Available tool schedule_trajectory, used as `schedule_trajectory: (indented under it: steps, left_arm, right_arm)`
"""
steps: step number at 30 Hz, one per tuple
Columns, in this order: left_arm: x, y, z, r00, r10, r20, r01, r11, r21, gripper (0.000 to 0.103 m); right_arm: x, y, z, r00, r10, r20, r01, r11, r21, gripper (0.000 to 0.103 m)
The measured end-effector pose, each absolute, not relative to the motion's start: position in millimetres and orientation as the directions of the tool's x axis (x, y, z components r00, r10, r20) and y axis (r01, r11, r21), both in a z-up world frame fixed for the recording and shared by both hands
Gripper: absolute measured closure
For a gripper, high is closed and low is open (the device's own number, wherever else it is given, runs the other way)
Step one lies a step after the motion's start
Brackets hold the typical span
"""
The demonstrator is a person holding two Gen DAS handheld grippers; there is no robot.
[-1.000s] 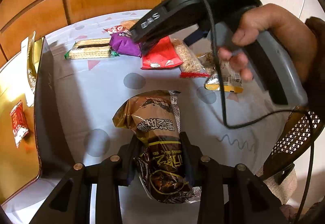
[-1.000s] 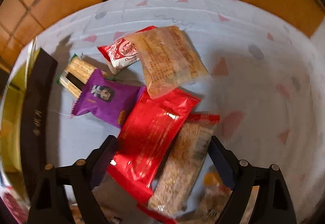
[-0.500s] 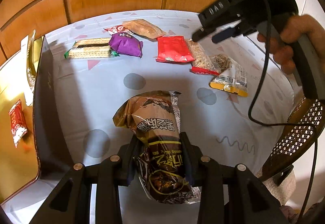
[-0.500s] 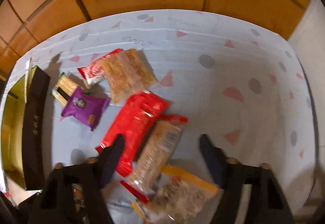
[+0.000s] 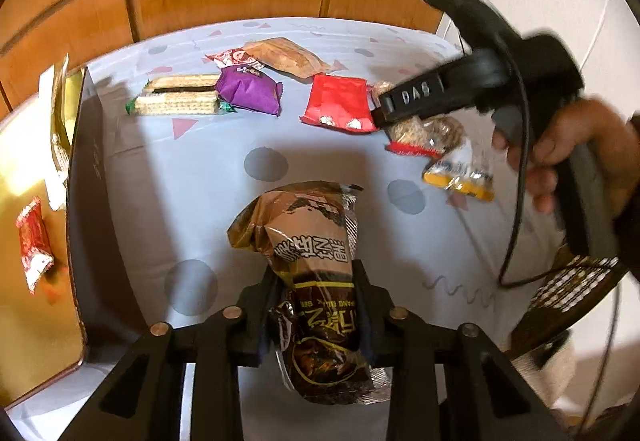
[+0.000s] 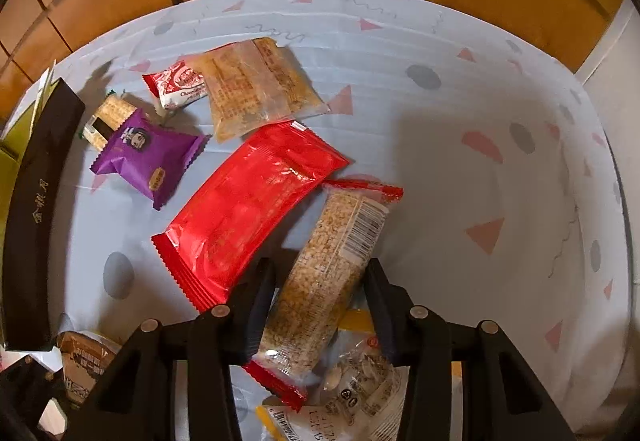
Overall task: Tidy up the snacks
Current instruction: 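Lift the brown bag with the left gripper while the right gripper reaches for the sesame bar, then drop the brown bag into the tin with the left gripper while the right gripper grasps the sesame bar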
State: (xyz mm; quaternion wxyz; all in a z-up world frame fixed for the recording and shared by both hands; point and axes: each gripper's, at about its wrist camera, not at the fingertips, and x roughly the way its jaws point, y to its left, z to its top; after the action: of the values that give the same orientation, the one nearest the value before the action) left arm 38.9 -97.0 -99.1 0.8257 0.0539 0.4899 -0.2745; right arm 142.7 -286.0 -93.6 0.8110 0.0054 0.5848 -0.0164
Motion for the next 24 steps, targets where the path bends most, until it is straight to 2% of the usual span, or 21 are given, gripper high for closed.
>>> schedule_trajectory:
  steps: [8,10,14,18,22,24]
  left_arm:
    - [32,-60,-35,0.424,-0.557,-0.714,0.496,0.802,-0.332,0.071]
    - [32,-43,-18,0.464,-0.563,-0.684,0.471,0.811,-0.348,0.071]
    - [45,10,4,0.546,-0.525,-0.653,0.336,0.851,-0.403,0.071]
    - [75,69,1,0.600,-0.359,-0.715,0.106,0.921,-0.374,0.071]
    - [106,112,-15,0.570,-0.302,-0.764,-0.051,0.915,-0.400,0.071]
    - [117,118,-19,0.568,-0.276,-0.775,-0.074,0.921,-0.382,0.071]
  right_arm:
    - [137,-288,-94,0.331,-0.031,-0.943,-0.004,0.999,-0.034,0.057]
    - [135,-283,-95,0.353,-0.041,-0.935,-0.020,0.998,-0.052,0.057]
    - [133,-277,-97,0.379,-0.060,-0.924,-0.032,0.996,-0.078,0.058]
    - [132,-278,-95,0.393,-0.071,-0.917,-0.039,0.995,-0.094,0.058]
    - [131,-282,-92,0.401,-0.065,-0.914,-0.042,0.995,-0.089,0.058]
    - [130,-281,-92,0.404,-0.064,-0.912,-0.048,0.995,-0.091,0.058]
